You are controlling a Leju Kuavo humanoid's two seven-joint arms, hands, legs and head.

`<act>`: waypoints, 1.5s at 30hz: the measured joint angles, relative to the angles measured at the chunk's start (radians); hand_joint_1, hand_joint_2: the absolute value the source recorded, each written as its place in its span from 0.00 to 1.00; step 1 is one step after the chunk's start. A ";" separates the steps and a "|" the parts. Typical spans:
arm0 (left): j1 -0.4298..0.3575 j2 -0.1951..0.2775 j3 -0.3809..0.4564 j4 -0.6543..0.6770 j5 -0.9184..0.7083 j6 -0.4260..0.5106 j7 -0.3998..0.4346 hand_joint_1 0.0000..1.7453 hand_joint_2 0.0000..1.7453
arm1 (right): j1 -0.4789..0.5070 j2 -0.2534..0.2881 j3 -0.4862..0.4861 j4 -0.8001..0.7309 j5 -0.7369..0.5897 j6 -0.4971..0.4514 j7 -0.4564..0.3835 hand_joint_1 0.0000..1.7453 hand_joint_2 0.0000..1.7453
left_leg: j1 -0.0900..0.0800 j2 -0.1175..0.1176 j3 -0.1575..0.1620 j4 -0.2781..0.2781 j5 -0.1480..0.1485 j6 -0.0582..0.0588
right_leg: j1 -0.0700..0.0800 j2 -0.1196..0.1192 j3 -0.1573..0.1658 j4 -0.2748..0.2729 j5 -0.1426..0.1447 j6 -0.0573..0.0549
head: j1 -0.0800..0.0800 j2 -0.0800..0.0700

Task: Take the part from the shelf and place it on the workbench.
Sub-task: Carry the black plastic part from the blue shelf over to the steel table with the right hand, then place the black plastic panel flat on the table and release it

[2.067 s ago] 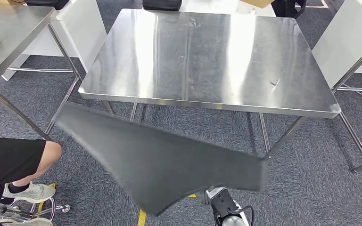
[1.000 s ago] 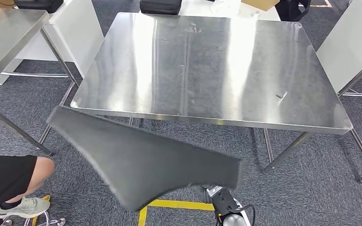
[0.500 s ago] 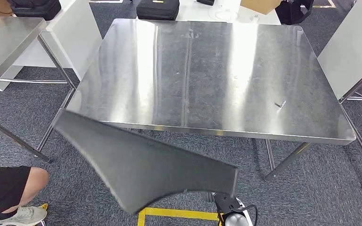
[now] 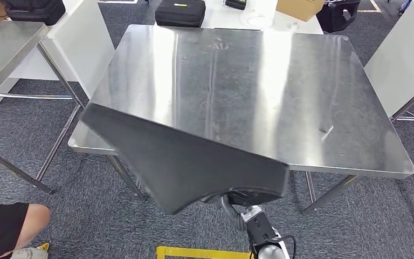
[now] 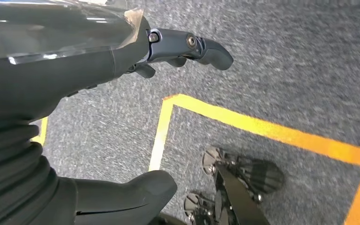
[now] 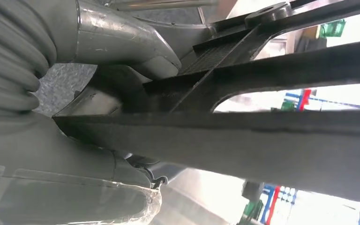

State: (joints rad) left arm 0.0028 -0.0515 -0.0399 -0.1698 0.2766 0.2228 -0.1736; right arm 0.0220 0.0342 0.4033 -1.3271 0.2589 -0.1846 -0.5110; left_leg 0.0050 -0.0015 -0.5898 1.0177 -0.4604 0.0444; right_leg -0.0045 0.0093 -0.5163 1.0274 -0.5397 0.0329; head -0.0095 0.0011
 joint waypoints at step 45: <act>-0.004 -0.007 -0.004 0.004 -0.030 -0.032 -0.047 0.00 1.00 | -0.159 -0.003 -0.040 -0.050 0.031 -0.048 -0.029 1.00 1.00 | -0.001 -0.006 0.056 0.006 -0.075 -0.021 | -0.005 -0.001 -0.085 -0.008 0.093 -0.001 | -0.001 0.000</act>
State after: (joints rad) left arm -0.0013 -0.0583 -0.0440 -0.1661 0.2468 0.1906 -0.2201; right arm -0.1372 0.0309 0.3634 -1.3769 0.2894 -0.2322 -0.5401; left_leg 0.0041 -0.0080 -0.5342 1.0238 -0.5356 0.0231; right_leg -0.0094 0.0080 -0.6008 1.0191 -0.4465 0.0321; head -0.0101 0.0011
